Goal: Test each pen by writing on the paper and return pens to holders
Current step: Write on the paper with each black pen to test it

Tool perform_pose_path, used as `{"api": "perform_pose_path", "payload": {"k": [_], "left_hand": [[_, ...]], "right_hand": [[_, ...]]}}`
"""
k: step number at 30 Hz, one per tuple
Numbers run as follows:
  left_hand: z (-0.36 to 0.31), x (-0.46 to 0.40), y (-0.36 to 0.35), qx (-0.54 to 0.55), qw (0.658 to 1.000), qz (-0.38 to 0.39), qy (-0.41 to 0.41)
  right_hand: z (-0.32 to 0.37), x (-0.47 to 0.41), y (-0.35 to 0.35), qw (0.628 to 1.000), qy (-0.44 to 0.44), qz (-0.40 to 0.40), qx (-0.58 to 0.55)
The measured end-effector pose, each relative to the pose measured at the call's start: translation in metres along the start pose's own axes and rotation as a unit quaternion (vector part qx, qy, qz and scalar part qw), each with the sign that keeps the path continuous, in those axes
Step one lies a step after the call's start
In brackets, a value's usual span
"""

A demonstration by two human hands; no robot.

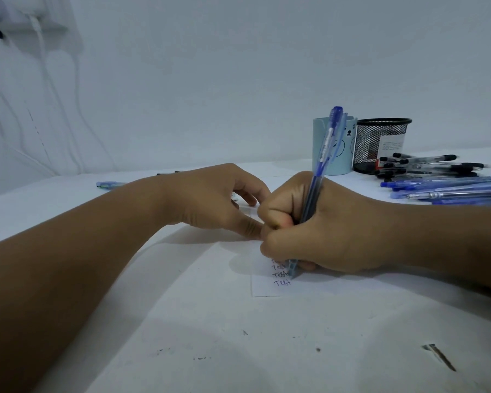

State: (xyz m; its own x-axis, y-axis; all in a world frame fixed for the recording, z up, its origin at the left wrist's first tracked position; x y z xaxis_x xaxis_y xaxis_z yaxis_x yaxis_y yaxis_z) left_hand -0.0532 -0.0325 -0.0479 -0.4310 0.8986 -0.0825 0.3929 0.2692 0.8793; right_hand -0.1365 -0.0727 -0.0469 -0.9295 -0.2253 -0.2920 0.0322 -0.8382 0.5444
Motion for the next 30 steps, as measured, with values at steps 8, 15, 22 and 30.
{"api": "perform_pose_path", "payload": {"k": [8, 15, 22, 30], "left_hand": [[0.012, -0.004, 0.004, -0.042, 0.999, -0.016, 0.029], [0.008, -0.003, 0.005, -0.031, 0.999, -0.023, 0.024], [0.008, -0.001, 0.005, -0.029, 0.999, -0.024, 0.027], [0.007, 0.000, 0.006, -0.027, 0.999, -0.033, 0.029]], "right_hand": [[-0.010, -0.012, 0.052, 0.964, -0.001, -0.197, -0.178], [-0.030, -0.008, 0.068, 0.962, -0.062, -0.245, -0.101], [-0.027, -0.007, 0.073, 0.961, -0.054, -0.250, -0.105], [-0.033, -0.009, 0.077, 0.962, -0.036, -0.240, -0.127]]}}
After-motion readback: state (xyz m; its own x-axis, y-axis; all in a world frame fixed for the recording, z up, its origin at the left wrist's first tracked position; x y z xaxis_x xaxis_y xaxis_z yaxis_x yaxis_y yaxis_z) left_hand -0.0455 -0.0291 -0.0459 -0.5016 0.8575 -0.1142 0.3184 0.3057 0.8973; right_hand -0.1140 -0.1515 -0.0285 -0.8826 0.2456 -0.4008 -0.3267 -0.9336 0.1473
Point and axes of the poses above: each hand's wrist, its own x-axis away from the middle knuckle, its own y-axis out of the back of the hand, z = x × y, the point moved 9 cm from there along -x, towards the middle knuckle, and after that the axes turned 3 degrees about -z, right-handed, at the moved point
